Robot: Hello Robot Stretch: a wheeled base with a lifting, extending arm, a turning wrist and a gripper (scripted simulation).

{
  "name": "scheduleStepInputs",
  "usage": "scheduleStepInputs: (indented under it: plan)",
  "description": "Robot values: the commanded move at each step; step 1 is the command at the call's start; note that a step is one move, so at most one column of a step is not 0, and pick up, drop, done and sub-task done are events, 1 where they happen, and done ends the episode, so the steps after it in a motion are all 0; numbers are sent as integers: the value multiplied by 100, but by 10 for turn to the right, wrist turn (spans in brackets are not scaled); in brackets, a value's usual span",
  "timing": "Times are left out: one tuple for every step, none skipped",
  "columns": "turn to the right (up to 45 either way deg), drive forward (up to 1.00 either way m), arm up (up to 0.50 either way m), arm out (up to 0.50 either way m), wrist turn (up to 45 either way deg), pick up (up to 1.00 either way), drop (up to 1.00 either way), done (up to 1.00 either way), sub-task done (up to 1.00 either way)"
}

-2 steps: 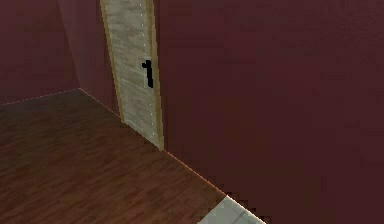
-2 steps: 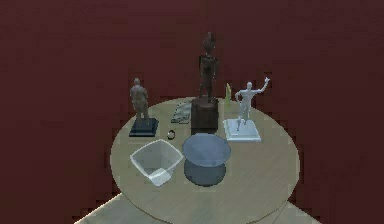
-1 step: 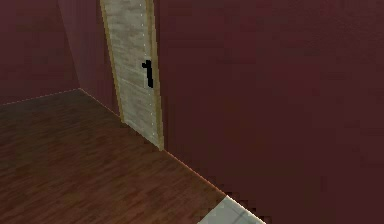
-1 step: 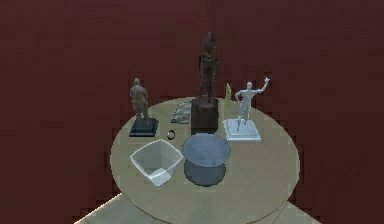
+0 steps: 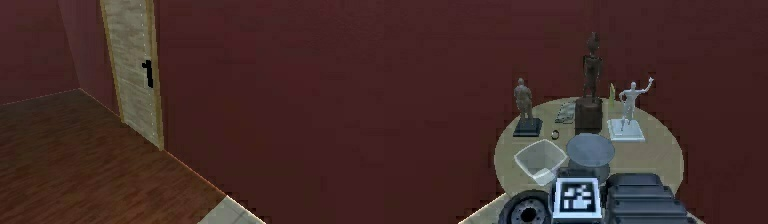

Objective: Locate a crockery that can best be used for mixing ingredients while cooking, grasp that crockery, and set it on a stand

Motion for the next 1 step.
scheduleStepInputs:
  plan:
    - [0,0,0,26,0,0,0,0,0]
